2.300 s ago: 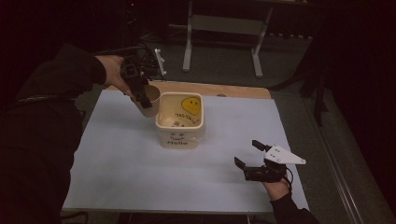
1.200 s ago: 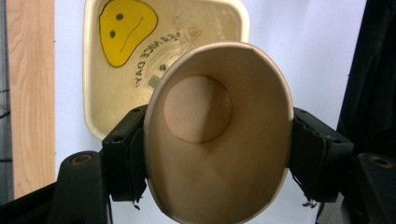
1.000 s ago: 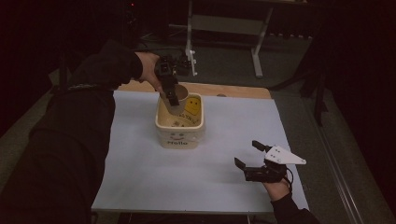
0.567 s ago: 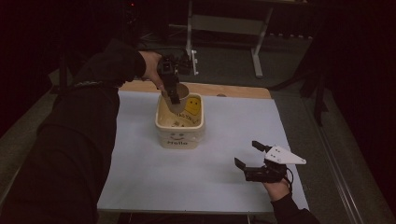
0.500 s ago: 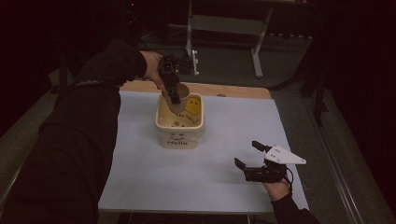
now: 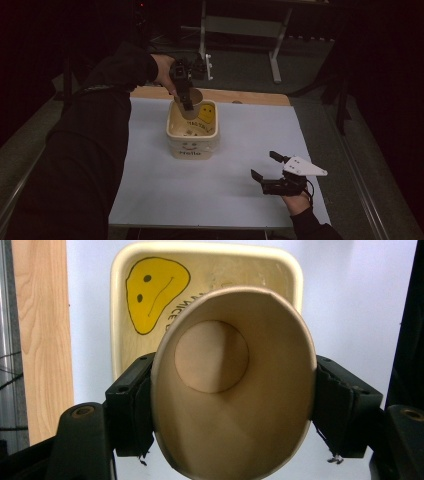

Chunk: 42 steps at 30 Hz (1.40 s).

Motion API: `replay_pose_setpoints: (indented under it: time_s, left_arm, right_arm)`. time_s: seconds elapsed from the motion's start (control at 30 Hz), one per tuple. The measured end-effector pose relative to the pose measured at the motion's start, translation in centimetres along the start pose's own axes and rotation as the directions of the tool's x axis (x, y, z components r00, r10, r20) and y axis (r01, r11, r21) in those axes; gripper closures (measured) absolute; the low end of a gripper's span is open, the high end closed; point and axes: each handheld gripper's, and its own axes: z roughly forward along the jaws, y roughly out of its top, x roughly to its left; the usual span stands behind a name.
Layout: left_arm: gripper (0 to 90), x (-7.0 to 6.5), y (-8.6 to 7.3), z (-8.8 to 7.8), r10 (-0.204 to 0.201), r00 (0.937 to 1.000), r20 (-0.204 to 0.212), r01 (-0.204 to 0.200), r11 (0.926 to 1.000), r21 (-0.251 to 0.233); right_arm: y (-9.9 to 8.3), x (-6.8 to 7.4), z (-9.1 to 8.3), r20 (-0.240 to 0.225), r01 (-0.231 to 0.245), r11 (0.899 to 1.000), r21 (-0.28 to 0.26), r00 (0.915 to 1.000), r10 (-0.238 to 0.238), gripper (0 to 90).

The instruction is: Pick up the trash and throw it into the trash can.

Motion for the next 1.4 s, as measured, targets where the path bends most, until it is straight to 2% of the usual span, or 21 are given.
replay_pose_setpoints:
  time_s: [0.13,0.27,0.33,0.37,0.43,0.47,0.5,0.57,0.67,0.7,0.83,0.93,1.0,1.03,1.1,1.33,1.4]
  left_arm:
    - [29.0,0.1,0.0,0.0,0.009,0.9999,-0.01,-0.009,0.9999,-0.008]
    - [26.7,0.3,0.2,-0.1,-0.013,0.9999,0.002,0.013,0.9998,-0.017]
    - [21.9,0.6,0.2,-0.3,-0.049,0.9986,0.019,0.049,0.998,-0.038]
    - [21.0,0.6,0.2,-0.4,-0.053,0.9983,0.024,0.054,0.9976,-0.044]
    - [8.8,0.6,0.3,-0.5,-0.063,0.9977,0.023,0.064,0.9973,-0.035]
    - [2.0,0.6,0.3,-0.4,-0.07,0.9974,0.016,0.07,0.9972,-0.026]
    - [0.5,0.7,0.3,-0.4,-0.085,0.9964,-0.005,0.085,0.9961,-0.025]
    - [0.5,0.9,0.2,-0.5,-0.109,0.9941,-0.007,0.108,0.9932,-0.043]
    - [0.4,0.7,0.1,-0.6,-0.117,0.9931,-0.003,0.117,0.9915,-0.058]
    - [0.4,0.7,0.1,-0.6,-0.11,0.9938,-0.018,0.108,0.9922,-0.061]
    - [0.5,0.4,-0.3,-0.8,-0.12,0.9924,-0.03,0.116,0.9891,-0.09]
    - [0.4,0.2,-0.8,-1.1,-0.132,0.9908,-0.032,0.126,0.9832,-0.131]
    - [0.4,0.0,-1.1,-1.3,-0.133,0.9901,-0.045,0.126,0.9823,-0.139]
    - [0.4,-0.1,-1.3,-1.3,-0.14,0.9895,-0.038,0.132,0.9801,-0.148]
    - [0.4,-0.3,-1.6,-1.3,-0.136,0.9896,-0.048,0.127,0.9807,-0.148]
    - [0.4,-0.7,-2.5,-1.3,-0.153,0.9875,-0.037,0.146,0.9786,-0.145]
    - [0.4,-0.9,-2.7,-1.3,-0.165,0.9862,-0.02,0.159,0.9741,-0.161]
  right_arm:
    - [0.0,0.0,0.0,0.0,0.0,1.0,0.0,1.0,0.0,9.6]
    - [0.0,0.0,0.0,-0.001,-0.002,1.0,0.003,1.0,0.002,9.6]
    - [0.0,0.0,0.0,-0.003,0.0,1.0,0.004,1.0,0.0,9.6]
    - [0.0,0.0,0.0,0.0,0.001,1.0,0.004,1.0,-0.001,9.6]
    - [0.0,0.0,0.0,-0.001,-0.002,1.0,0.004,1.0,0.002,9.6]
    - [0.0,0.0,0.0,0.0,-0.001,1.0,0.004,1.0,0.001,9.6]
    - [0.0,0.0,0.0,0.002,0.0,1.0,0.004,1.0,0.0,9.6]
    - [0.0,0.0,0.0,0.002,0.001,1.0,0.004,1.0,-0.001,9.6]
    - [0.0,0.0,0.0,0.003,0.004,1.0,0.002,1.0,-0.004,9.6]
    - [0.0,0.0,0.0,0.002,0.004,1.0,0.002,1.0,-0.004,9.6]
    - [0.0,0.0,0.0,0.003,0.002,1.0,0.002,1.0,-0.002,9.6]
    - [0.1,0.0,0.0,0.002,0.005,1.0,0.003,1.0,-0.005,9.6]
    - [0.1,0.1,0.0,0.001,0.004,1.0,0.003,1.0,-0.004,9.6]
    - [0.1,0.1,0.0,0.002,0.003,1.0,0.003,1.0,-0.003,9.6]
    - [0.1,0.1,0.1,0.001,0.006,1.0,0.002,1.0,-0.006,9.6]
    - [0.2,0.1,0.1,-0.002,0.007,1.0,0.006,1.0,-0.007,9.6]
    - [0.2,0.1,0.1,-0.003,0.007,1.0,0.004,1.0,-0.007,9.6]
